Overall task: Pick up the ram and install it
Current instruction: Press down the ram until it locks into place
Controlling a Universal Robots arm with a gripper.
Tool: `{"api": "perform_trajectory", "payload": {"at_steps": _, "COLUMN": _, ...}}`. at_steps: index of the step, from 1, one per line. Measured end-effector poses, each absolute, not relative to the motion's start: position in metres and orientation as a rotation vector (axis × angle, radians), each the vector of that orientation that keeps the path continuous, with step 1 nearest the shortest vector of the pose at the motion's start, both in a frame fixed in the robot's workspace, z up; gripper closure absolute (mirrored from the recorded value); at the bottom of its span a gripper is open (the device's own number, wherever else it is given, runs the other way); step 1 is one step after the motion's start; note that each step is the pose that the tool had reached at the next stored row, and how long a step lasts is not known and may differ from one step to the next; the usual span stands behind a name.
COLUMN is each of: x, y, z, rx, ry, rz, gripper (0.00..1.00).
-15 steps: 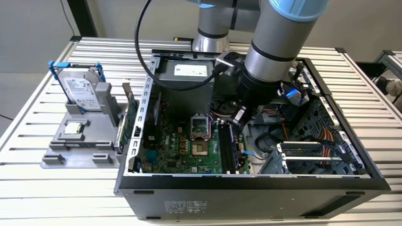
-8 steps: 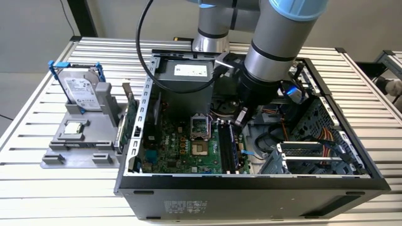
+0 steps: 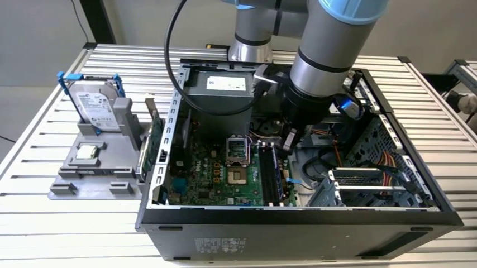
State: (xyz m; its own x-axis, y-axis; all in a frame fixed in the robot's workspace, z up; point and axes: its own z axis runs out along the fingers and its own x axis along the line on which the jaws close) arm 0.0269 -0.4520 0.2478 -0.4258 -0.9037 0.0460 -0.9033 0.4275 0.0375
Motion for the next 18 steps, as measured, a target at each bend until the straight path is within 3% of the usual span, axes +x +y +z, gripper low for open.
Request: {"api": "perform_trajectory", "payload": {"at_steps": 18, "x": 0.0268, "y": -0.4520, "z": 0.2464, "rx": 1.974, "ry": -2.368, "rz": 0.001, "gripper": 1.00}}
